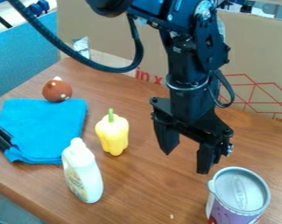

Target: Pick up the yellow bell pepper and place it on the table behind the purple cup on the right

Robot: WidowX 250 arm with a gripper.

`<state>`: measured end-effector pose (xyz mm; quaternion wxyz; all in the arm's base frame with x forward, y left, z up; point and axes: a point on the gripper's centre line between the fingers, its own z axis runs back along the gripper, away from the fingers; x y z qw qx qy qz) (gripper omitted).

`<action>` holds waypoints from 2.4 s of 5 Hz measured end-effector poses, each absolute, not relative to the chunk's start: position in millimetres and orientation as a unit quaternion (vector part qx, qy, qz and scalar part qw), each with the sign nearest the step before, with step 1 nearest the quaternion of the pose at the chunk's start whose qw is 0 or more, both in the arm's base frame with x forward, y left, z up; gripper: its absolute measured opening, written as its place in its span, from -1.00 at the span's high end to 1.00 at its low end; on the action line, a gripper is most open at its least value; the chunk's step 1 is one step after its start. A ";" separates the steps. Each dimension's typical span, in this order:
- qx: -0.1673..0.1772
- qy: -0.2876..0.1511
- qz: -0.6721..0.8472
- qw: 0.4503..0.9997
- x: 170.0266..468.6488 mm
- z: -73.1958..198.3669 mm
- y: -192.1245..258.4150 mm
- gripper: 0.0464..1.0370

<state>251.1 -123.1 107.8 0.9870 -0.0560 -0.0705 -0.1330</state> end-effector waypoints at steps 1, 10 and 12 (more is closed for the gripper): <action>-0.051 -0.058 -0.131 0.988 249.1 100.5 -120.1 -0.93; 0.000 -0.001 0.000 1.000 292.6 109.1 19.3 -0.93; -0.003 -0.006 -0.014 1.000 293.7 92.7 25.6 -0.93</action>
